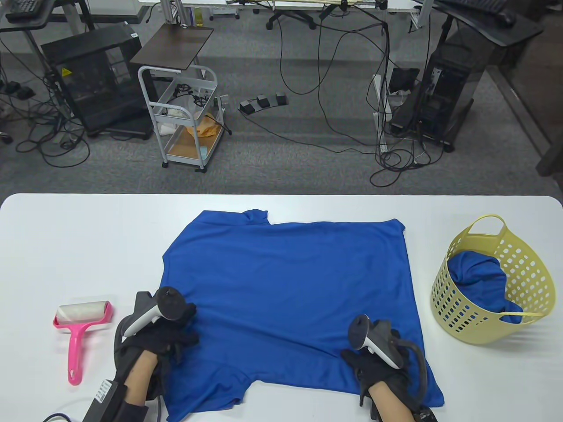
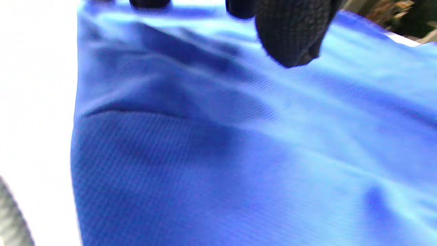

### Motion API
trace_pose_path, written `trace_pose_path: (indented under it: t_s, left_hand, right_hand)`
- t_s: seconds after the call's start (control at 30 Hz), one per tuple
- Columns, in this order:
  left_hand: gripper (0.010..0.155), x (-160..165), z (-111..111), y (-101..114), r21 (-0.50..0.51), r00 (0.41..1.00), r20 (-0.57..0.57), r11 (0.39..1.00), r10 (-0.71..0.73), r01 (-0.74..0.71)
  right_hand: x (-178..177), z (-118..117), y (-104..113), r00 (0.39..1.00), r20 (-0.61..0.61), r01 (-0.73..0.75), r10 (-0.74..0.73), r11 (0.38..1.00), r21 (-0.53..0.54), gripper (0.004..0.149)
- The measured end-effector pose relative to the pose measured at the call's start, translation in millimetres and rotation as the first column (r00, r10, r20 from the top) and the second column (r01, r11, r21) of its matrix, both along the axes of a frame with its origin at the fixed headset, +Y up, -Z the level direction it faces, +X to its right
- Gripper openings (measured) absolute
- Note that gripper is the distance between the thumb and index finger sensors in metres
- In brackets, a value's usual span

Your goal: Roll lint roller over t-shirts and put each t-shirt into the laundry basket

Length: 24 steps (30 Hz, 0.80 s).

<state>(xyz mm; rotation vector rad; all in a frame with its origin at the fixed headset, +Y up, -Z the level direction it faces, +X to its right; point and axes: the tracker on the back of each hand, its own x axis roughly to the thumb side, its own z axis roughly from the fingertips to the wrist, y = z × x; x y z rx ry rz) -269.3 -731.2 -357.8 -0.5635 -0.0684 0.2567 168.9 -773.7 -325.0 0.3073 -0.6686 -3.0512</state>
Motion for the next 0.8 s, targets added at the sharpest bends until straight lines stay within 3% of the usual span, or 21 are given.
trace_pose_path:
  t_s: [0.13, 0.23, 0.3, 0.4, 0.53, 0.63, 0.7, 0.8]
  left_hand:
    - [0.048, 28.5, 27.1, 8.3, -0.013, 0.962, 0.243, 0.992, 0.123, -0.124]
    - [0.043, 46.6, 40.3, 5.8, -0.055, 0.941, 0.310, 0.991, 0.136, -0.125]
    - [0.045, 58.3, 46.2, -2.7, -0.033, 0.924, 0.378, 0.998, 0.054, -0.045]
    - [0.057, 63.2, 50.2, -16.4, -0.020, 0.909, 0.406, 0.994, -0.092, 0.110]
    - [0.066, 60.3, 55.3, -29.6, -0.076, 0.914, 0.399, 0.991, -0.071, 0.110]
    - [0.058, 58.8, 56.8, -30.4, -0.004, 0.907, 0.413, 0.996, -0.081, 0.091]
    - [0.044, 57.7, 54.6, -30.4, 0.004, 0.913, 0.405, 0.999, -0.042, 0.044]
    - [0.041, 50.4, 44.9, -30.4, -0.101, 0.919, 0.389, 0.995, 0.061, -0.023]
  right_hand:
    - [1.2, 0.9, -0.8, 1.000, 0.003, 0.017, -0.017, 1.000, 0.001, 0.075]
    - [1.2, 1.0, -1.2, 1.000, 0.003, 0.020, -0.020, 1.000, 0.000, 0.075]
    - [1.2, 1.1, -1.4, 1.000, 0.004, 0.022, -0.022, 1.000, -0.001, 0.075]
    - [1.7, 1.8, -1.6, 1.000, 0.004, 0.026, -0.026, 1.000, 0.000, 0.075]
    - [1.7, 2.4, -2.5, 1.000, 0.003, 0.031, -0.031, 1.000, 0.003, 0.075]
    - [1.8, 2.6, -2.3, 1.000, 0.002, 0.031, -0.031, 1.000, 0.003, 0.075]
    - [1.9, 2.8, -2.5, 0.999, 0.003, 0.033, -0.033, 0.999, 0.002, 0.075]
    - [1.8, 3.3, -2.6, 1.000, 0.005, 0.027, -0.027, 1.000, -0.006, 0.074]
